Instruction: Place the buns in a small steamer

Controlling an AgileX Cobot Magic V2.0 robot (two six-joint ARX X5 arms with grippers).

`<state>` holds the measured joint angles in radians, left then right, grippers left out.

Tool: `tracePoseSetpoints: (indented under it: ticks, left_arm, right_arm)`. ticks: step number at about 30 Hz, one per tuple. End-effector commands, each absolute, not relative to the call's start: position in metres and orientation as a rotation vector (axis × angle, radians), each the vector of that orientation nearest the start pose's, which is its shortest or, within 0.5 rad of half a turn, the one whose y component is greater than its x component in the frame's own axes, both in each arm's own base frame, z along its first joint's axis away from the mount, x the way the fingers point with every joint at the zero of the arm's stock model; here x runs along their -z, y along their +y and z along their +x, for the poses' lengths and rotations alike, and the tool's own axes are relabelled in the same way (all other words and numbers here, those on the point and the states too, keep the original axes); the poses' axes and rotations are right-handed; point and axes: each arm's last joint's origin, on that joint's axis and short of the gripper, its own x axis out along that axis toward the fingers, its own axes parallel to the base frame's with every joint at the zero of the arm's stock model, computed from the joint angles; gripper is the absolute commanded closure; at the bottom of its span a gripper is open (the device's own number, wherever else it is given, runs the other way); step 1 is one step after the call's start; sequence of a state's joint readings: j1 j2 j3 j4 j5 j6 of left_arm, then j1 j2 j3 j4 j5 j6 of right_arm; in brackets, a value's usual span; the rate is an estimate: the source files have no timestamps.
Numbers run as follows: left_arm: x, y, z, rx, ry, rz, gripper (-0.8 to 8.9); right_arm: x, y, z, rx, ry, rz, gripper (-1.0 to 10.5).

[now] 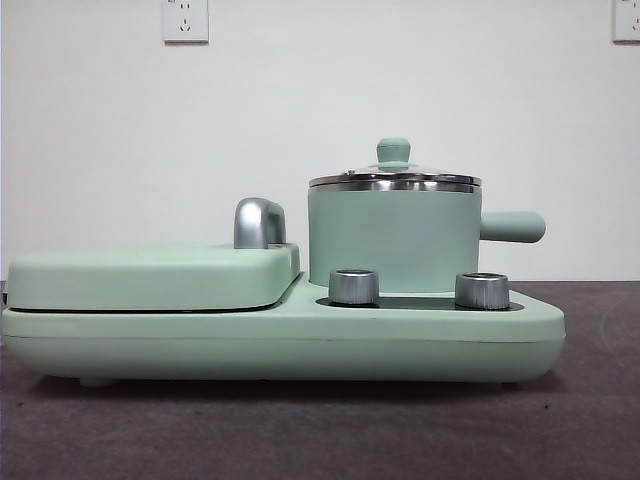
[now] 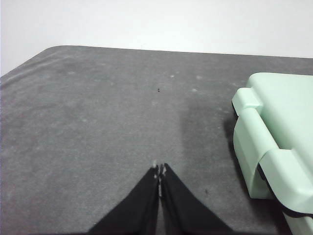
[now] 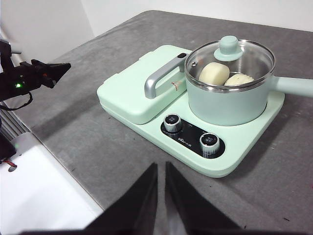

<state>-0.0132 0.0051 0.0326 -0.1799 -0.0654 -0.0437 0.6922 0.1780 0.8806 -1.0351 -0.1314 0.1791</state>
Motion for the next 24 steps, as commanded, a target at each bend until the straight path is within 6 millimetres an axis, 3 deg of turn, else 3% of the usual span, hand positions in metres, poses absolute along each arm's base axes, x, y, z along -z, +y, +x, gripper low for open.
tracePoseSetpoints:
  ticks: [1,20,24]
  left_arm:
    - [-0.150,0.001,0.096,-0.060,0.174,-0.030,8.07]
    - [-0.150,0.001,0.096,-0.060,0.175,-0.030,8.07]
    - [-0.150,0.001,0.096,-0.060,0.175,-0.030,8.07]
  right_arm:
    - [-0.326,0.002,-0.003,-0.793,0.382,0.071,9.2]
    - [-0.325,0.003,-0.003,-0.768,0.381,0.074,9.2]
    - [-0.313,0.013,0.013,-0.659,0.330,0.107,9.2]
